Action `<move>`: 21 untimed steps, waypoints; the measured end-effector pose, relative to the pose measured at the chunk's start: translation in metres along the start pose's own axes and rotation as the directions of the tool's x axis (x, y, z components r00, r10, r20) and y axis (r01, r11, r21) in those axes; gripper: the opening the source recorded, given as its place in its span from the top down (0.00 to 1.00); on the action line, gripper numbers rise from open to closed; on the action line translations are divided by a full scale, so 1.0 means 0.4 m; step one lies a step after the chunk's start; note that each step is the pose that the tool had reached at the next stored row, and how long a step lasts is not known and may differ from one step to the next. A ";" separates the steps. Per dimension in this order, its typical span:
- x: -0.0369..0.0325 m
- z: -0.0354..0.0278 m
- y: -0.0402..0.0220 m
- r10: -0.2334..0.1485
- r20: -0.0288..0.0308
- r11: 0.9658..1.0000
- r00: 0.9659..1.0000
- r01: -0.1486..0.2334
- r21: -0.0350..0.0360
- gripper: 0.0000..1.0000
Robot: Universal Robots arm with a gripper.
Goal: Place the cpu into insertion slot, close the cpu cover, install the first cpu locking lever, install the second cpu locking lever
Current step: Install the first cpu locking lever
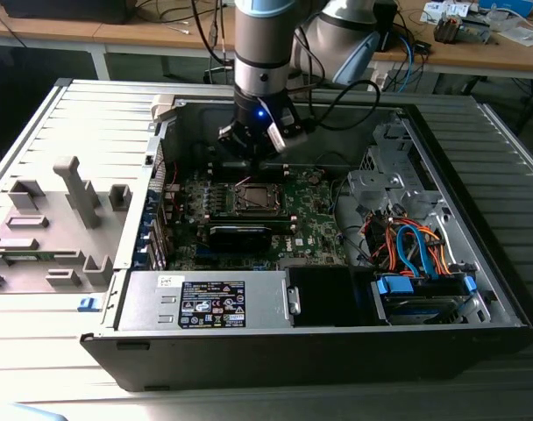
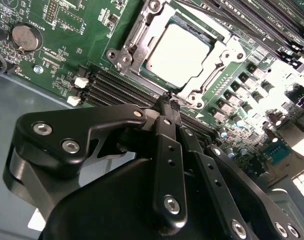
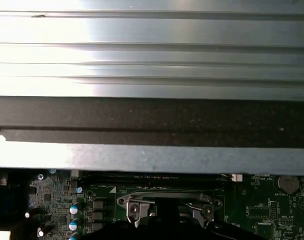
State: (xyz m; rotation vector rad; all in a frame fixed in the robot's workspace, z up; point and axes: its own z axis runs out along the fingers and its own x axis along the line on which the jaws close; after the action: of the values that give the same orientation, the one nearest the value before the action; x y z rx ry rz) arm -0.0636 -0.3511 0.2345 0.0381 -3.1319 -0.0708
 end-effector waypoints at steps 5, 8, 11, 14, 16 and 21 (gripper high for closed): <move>-0.009 0.003 0.000 0.000 0.000 1.000 1.000 0.000 0.000 0.89; -0.014 0.004 0.000 0.000 0.000 1.000 1.000 0.000 0.001 0.89; -0.020 0.005 0.001 0.000 0.000 1.000 1.000 0.000 0.002 0.89; -0.025 0.006 0.001 0.000 0.000 1.000 1.000 0.000 0.003 0.89; -0.028 0.006 0.001 0.000 0.000 1.000 1.000 0.000 0.003 0.89; -0.033 0.008 0.001 0.000 0.000 1.000 1.000 0.000 0.004 0.89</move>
State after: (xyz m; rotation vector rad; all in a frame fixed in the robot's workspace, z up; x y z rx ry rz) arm -0.0504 -0.3504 0.2313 0.0381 -3.1319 -0.0651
